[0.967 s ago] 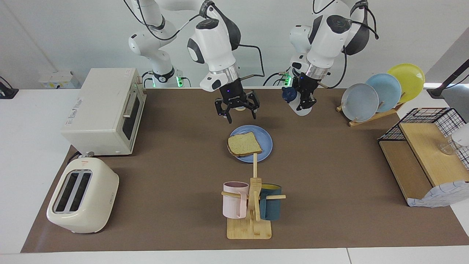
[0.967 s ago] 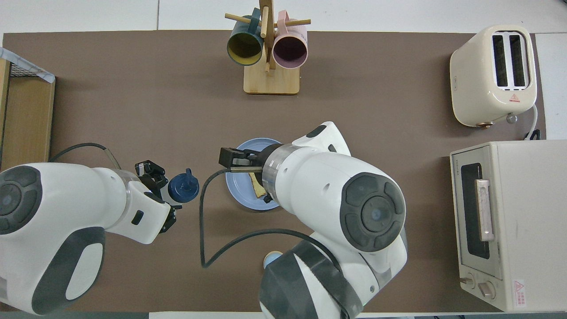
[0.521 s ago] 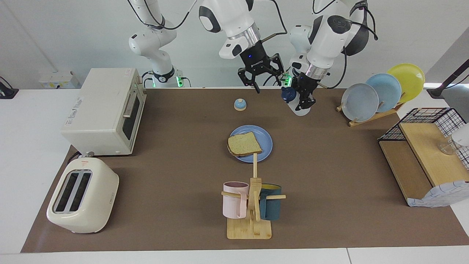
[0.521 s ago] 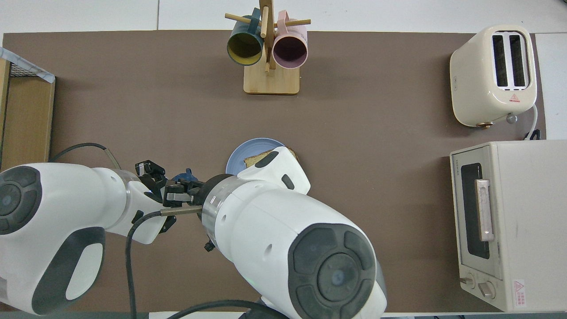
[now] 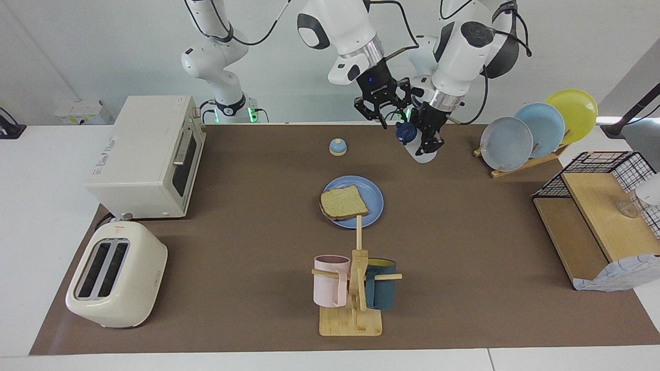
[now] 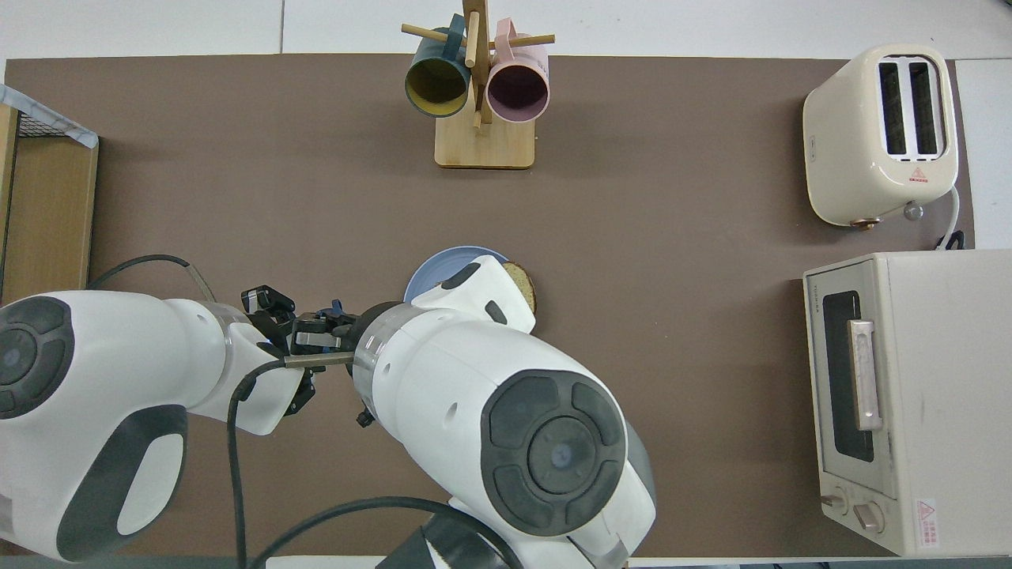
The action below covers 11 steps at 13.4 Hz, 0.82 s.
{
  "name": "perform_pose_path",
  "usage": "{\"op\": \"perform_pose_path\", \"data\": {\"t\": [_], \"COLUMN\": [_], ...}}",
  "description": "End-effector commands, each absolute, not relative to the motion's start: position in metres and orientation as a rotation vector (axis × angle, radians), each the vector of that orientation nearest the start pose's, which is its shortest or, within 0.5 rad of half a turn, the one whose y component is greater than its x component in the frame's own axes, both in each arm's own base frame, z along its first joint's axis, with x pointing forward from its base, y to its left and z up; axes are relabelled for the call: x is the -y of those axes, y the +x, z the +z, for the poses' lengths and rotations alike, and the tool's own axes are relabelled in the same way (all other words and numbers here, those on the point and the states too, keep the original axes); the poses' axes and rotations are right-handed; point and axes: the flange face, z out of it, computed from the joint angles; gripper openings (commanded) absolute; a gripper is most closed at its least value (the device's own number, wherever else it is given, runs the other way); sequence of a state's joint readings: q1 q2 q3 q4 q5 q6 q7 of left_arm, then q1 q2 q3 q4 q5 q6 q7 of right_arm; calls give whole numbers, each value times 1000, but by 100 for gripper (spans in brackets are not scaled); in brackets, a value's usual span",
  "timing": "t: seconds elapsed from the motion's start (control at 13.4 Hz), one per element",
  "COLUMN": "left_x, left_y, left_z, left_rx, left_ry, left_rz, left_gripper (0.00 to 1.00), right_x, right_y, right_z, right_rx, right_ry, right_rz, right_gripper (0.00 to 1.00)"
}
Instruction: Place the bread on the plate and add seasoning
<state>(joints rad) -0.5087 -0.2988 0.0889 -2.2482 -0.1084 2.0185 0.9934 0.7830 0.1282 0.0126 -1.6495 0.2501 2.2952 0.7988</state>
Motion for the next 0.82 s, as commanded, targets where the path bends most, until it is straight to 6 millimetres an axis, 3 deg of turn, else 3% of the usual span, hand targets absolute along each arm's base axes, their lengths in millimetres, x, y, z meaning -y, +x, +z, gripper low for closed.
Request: {"op": "perform_pose_path", "data": {"t": [0.0, 0.37, 0.52, 0.74], "left_x": [193, 192, 192, 192], "left_y": [419, 419, 419, 419], "left_z": [494, 494, 494, 494], "left_rx": [-2066, -2057, -2057, -2057], "left_ry": [-2511, -2522, -2522, -2522], "left_rz": [-212, -210, -210, -210], "left_gripper": [0, 0, 0, 0], "right_x": [-464, -467, -467, -466], "right_y": [448, 449, 449, 450], "right_z": [593, 591, 590, 591], "right_rx": [-160, -163, -161, -166], "right_ry": [-2588, -2583, -2584, -2582], "right_rz": [-268, -273, -272, -273], "right_gripper": [30, 28, 22, 0]}}
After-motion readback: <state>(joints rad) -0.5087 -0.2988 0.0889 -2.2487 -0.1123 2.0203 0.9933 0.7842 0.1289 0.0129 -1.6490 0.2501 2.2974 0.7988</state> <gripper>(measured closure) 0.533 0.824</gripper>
